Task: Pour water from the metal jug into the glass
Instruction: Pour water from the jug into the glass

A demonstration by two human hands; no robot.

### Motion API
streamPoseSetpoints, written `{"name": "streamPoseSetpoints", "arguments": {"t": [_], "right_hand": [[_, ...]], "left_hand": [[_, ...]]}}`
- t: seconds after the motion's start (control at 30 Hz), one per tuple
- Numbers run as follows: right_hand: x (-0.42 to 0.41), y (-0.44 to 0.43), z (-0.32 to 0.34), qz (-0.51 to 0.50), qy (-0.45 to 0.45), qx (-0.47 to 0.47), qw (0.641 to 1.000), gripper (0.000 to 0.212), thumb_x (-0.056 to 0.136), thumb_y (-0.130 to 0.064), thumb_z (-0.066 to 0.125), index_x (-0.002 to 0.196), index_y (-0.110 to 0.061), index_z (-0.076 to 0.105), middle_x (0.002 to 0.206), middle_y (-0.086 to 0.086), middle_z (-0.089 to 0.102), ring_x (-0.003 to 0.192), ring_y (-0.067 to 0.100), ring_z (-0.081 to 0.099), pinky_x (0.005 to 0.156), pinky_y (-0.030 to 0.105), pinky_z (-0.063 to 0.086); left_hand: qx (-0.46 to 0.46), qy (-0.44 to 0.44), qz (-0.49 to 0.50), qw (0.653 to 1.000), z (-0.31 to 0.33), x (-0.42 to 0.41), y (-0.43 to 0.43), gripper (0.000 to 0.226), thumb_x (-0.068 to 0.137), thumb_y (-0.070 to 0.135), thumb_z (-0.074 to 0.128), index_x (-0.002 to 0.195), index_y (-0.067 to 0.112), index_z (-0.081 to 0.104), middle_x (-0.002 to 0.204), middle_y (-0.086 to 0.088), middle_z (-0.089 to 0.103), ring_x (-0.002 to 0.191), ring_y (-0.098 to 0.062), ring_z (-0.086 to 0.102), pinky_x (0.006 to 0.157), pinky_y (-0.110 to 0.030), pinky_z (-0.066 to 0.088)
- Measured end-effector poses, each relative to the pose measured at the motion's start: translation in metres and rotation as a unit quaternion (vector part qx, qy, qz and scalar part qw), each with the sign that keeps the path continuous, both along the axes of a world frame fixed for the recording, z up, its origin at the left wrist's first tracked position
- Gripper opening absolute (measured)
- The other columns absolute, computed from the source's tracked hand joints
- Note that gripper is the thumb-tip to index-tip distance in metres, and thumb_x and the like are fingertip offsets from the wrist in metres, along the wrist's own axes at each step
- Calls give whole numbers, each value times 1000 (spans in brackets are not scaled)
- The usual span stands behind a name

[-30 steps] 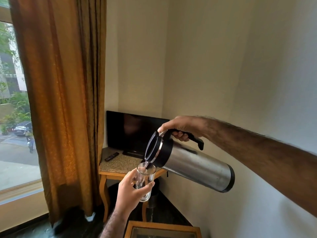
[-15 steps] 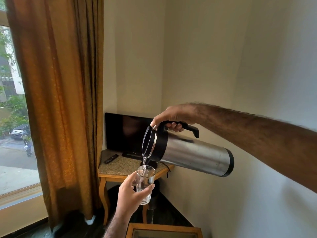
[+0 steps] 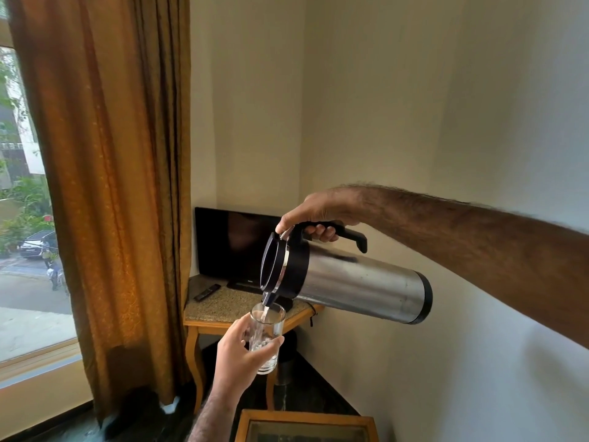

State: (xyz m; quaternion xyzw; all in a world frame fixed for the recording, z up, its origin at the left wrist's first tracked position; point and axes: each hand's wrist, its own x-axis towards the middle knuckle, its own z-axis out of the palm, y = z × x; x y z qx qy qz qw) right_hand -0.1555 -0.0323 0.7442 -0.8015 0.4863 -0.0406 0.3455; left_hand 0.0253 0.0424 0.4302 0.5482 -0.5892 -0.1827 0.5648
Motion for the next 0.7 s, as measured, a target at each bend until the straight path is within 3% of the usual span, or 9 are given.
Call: {"name": "streamPoseSetpoints", "arguments": {"t": [0.1,0.23,0.47,0.53,0.63,0.7], "right_hand": [[0,2,0,-7,-4,1,1000,35,93,-44,69,110,-17,55,77,9,45,61,23,38,57,34,31],[1,3,1,-7,15,-16,1000,35,93,-46,69,109,-18,57,77,8,48,60,22,41,56,32,35],[2,3,4,-6,22,-27,999,38,93,-48,69,109,-16,56,78,6,51,61,21,44,57,32,37],[3,2,5,-7,26,-32,999,37,92,-49,69,102,-15,60,72,4,51,57,19,44,54,31,38],[6,-1,4,-13,42,-34,998,45,89,-51,73,68,-17,55,57,-1,44,47,16,39,50,28,35],[8,-4,3,-14,43,-33,998,48,87,-53,75,64,-17,53,53,-2,43,44,14,38,48,26,34]], "left_hand": [[8,5,-1,1000,-3,-1,-1,41,71,34,95,102,44,71,102,9,78,100,-2,70,77,-12,47],[13,12,1,1000,-5,-2,1,39,69,35,95,100,41,71,101,11,78,101,0,69,76,-10,46],[7,20,2,1000,-7,-1,1,50,60,57,85,104,36,72,104,8,77,100,-8,71,78,-15,48],[4,19,1,1000,-7,1,0,49,62,53,87,105,38,71,106,8,77,101,-9,71,79,-16,47],[-2,22,8,1000,-5,3,0,45,60,54,86,101,43,70,103,7,77,98,-10,72,76,-12,48],[-7,23,9,1000,-2,3,0,44,61,53,87,100,45,69,103,7,77,97,-5,71,71,-8,53]]}}
